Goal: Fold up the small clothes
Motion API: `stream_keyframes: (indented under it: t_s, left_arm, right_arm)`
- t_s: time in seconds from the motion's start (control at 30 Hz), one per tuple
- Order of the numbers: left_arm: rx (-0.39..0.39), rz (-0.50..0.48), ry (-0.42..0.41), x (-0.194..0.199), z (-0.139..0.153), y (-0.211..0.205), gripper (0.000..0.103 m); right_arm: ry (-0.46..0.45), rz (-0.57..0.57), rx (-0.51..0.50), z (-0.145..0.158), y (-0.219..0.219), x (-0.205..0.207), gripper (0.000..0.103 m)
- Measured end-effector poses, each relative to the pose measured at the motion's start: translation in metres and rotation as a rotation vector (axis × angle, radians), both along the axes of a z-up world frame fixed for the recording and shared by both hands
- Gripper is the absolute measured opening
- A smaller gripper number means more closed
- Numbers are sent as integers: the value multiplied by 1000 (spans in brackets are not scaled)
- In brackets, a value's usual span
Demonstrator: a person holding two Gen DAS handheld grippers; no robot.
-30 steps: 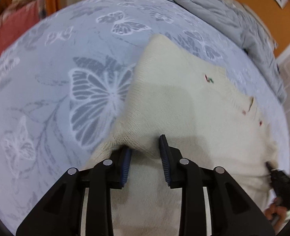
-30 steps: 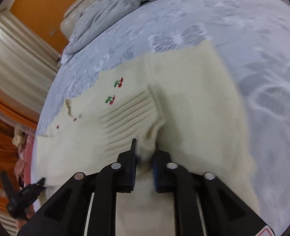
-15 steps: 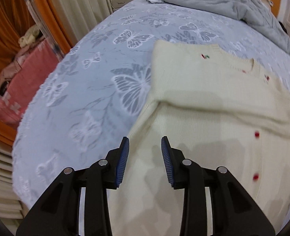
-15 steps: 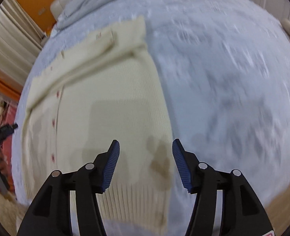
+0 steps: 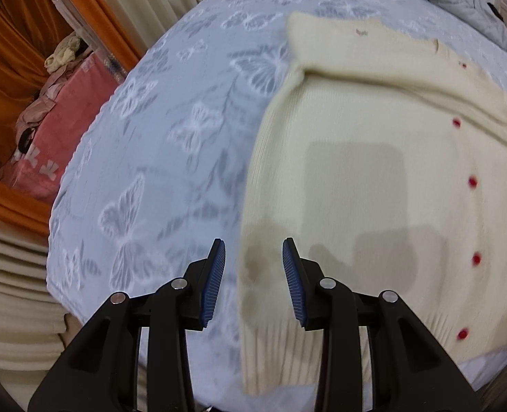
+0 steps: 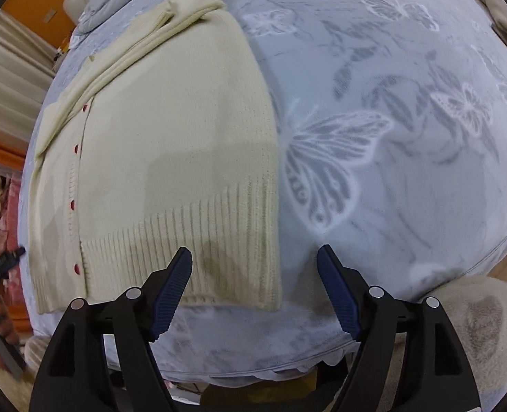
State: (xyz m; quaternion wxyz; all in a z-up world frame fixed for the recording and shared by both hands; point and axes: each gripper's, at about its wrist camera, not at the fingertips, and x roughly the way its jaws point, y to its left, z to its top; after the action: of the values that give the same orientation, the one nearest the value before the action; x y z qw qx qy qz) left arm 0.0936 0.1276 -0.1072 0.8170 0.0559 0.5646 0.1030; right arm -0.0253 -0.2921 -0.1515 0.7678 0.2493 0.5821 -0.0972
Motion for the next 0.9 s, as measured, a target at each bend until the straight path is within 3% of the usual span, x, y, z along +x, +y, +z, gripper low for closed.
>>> stream_keyframes:
  t_s: [0.27, 0.33, 0.5, 0.57, 0.63, 0.67, 0.7, 0.73, 0.77, 0.8, 0.83, 0.87, 0.9]
  left_arm:
    - [12, 11, 61, -24, -22, 1, 37]
    - [-5, 27, 85, -31, -31, 4, 54]
    - [-94, 107, 85, -50, -43, 18, 86]
    - [-180, 165, 98, -56, -51, 31, 88]
    - [-252, 216, 95, -59, -55, 42, 90]
    - [-283, 234, 96, -60, -57, 46, 90]
    - [-303, 246, 92, -61, -57, 48, 89]
    - [-310, 244, 89, -61, -57, 48, 81]
    - [-327, 232, 82, -61, -55, 46, 74]
    - [-349, 206, 72, -61, -52, 43, 53]
    - [-397, 163, 71, -60, -48, 38, 17]
    - [-435, 145, 80, -60, -46, 36, 10]
    - [-443, 145, 79, -61, -37, 33, 9]
  right_arm:
    - [-9, 19, -3, -4, 6, 3, 82]
    - [-13, 25, -1, -5, 7, 4, 86]
    - [-44, 17, 39, -5, 7, 4, 86]
    - [-73, 23, 73, -4, 9, 4, 82]
    - [-99, 40, 115, -4, 10, 4, 64]
    - [-96, 42, 111, -5, 12, 4, 60]
    - [-97, 42, 107, -5, 13, 5, 50]
    - [-105, 44, 123, -6, 13, 6, 25]
    - [-109, 40, 149, -8, 14, 7, 10]
    - [-115, 30, 171, -8, 14, 8, 10]
    - [-141, 17, 174, -4, 14, 6, 9]
    - [-170, 9, 181, 3, 16, 4, 9]
    - [-215, -1, 206, 13, 15, 0, 8]
